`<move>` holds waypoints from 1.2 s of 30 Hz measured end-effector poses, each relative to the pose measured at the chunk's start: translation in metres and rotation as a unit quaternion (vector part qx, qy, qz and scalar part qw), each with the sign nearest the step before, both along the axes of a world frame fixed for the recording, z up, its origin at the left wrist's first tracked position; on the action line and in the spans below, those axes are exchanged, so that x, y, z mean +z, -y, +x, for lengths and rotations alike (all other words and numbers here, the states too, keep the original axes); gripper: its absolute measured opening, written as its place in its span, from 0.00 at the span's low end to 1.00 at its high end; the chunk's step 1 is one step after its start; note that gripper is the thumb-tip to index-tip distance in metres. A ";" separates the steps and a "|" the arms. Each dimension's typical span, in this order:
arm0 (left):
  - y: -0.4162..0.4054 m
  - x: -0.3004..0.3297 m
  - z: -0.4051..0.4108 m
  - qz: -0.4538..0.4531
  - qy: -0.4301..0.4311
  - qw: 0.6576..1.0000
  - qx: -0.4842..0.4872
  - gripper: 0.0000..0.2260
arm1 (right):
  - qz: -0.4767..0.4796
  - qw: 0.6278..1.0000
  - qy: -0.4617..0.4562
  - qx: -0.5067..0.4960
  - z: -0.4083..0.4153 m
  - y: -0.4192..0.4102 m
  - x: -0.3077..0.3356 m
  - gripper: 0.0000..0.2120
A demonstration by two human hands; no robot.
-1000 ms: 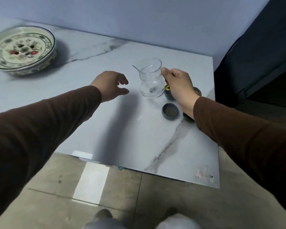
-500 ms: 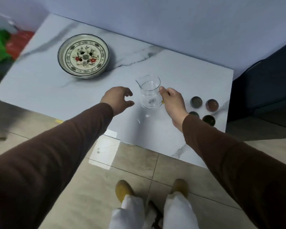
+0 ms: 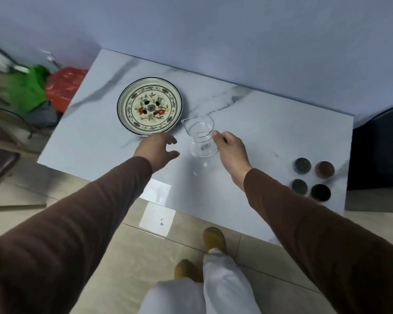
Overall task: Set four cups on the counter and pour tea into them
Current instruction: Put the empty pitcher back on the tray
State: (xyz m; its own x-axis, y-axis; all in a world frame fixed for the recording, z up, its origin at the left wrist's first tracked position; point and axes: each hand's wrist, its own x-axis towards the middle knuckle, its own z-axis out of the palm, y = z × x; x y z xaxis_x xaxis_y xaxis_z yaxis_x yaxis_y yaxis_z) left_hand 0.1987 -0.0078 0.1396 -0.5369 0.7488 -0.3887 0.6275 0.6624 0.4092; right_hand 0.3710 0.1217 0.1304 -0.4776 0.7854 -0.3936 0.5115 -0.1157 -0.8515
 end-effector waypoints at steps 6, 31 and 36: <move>0.027 -0.011 -0.062 -0.010 0.000 1.000 -0.021 0.17 | -0.014 1.000 0.013 0.002 -0.061 0.033 -0.009 0.22; 0.025 -0.054 -0.254 -0.014 0.020 0.992 -0.125 0.16 | -0.056 0.997 0.013 -0.055 -0.236 0.057 -0.058 0.16; 0.020 -0.073 -0.280 -0.015 0.027 0.986 -0.161 0.16 | -0.060 0.995 0.023 -0.076 -0.260 0.052 -0.083 0.14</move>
State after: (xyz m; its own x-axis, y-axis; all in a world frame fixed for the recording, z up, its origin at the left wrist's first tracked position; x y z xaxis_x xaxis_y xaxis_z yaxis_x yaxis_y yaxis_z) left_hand -0.0811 -0.0274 0.0670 -0.2513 0.8649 -0.4345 0.7857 0.4444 0.4304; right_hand 0.1114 0.0696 0.0474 -0.3357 0.7937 -0.5073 0.5181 -0.2942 -0.8031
